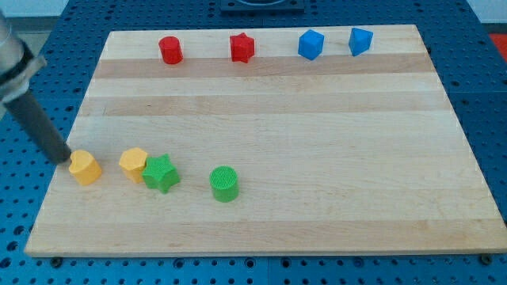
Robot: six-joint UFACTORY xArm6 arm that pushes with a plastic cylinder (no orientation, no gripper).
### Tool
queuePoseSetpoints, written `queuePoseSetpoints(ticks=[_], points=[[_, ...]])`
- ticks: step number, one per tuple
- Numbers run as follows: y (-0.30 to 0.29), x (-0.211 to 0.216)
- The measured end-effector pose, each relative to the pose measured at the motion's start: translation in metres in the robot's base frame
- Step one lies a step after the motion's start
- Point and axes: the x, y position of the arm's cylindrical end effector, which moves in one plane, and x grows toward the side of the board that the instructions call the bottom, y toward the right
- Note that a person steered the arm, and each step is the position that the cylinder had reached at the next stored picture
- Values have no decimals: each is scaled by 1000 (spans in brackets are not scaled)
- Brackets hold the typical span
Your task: Move the green circle into the green star
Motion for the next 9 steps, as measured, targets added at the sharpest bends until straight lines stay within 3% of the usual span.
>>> queuePoseSetpoints(ticks=[1,2,3,4,5,7,9], points=[[20,16],[75,16],[54,50],[67,116],[112,115],[319,109],[309,32]])
